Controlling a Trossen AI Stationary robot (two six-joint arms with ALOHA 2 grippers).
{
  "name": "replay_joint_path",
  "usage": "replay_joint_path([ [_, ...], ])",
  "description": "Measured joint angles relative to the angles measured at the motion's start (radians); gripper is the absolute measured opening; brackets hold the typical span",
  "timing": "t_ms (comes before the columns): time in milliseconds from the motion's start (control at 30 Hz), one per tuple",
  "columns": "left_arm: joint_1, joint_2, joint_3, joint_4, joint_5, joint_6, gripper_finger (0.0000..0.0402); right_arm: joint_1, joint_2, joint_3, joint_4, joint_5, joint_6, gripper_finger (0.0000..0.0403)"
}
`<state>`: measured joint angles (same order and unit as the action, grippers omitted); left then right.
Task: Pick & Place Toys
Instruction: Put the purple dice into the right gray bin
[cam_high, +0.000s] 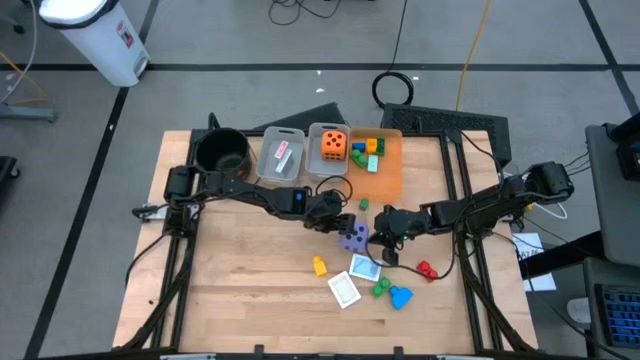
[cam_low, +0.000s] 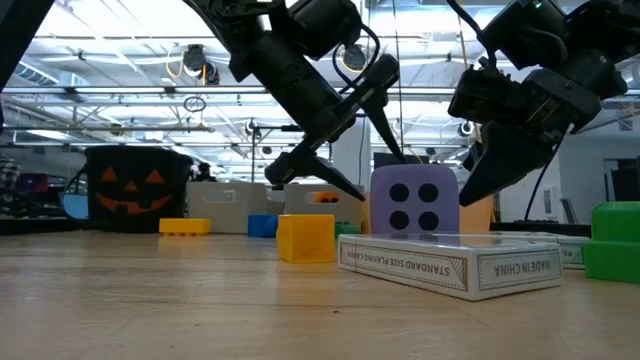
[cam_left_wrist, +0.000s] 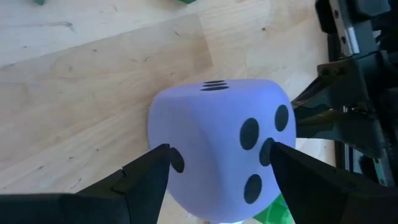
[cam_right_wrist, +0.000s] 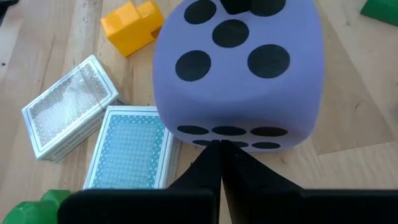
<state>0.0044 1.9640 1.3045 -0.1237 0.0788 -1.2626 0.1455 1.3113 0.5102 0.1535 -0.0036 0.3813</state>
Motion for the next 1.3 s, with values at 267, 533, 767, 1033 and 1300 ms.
replay_joint_path([
  [267, 0.003, 0.047, 0.001, 0.075, 0.037, -0.011, 0.0285, 0.0, 0.0, 0.0, -0.005, -0.002, -0.008, 0.0],
  [533, 0.004, 0.087, 0.002, 0.152, 0.068, -0.038, 0.0285, 0.001, -0.002, -0.001, -0.019, -0.01, -0.008, 0.0],
  [767, 0.015, 0.09, 0.002, 0.155, 0.104, -0.017, 0.0285, 0.001, -0.001, -0.001, -0.018, -0.009, -0.013, 0.0],
  [1033, 0.018, 0.09, 0.002, 0.148, 0.12, -0.015, 0.0241, 0.001, -0.001, -0.001, -0.015, -0.009, -0.027, 0.0],
  [1300, 0.018, 0.09, 0.002, 0.135, 0.126, -0.014, 0.016, 0.001, 0.0, -0.001, -0.009, -0.008, -0.027, 0.0],
])
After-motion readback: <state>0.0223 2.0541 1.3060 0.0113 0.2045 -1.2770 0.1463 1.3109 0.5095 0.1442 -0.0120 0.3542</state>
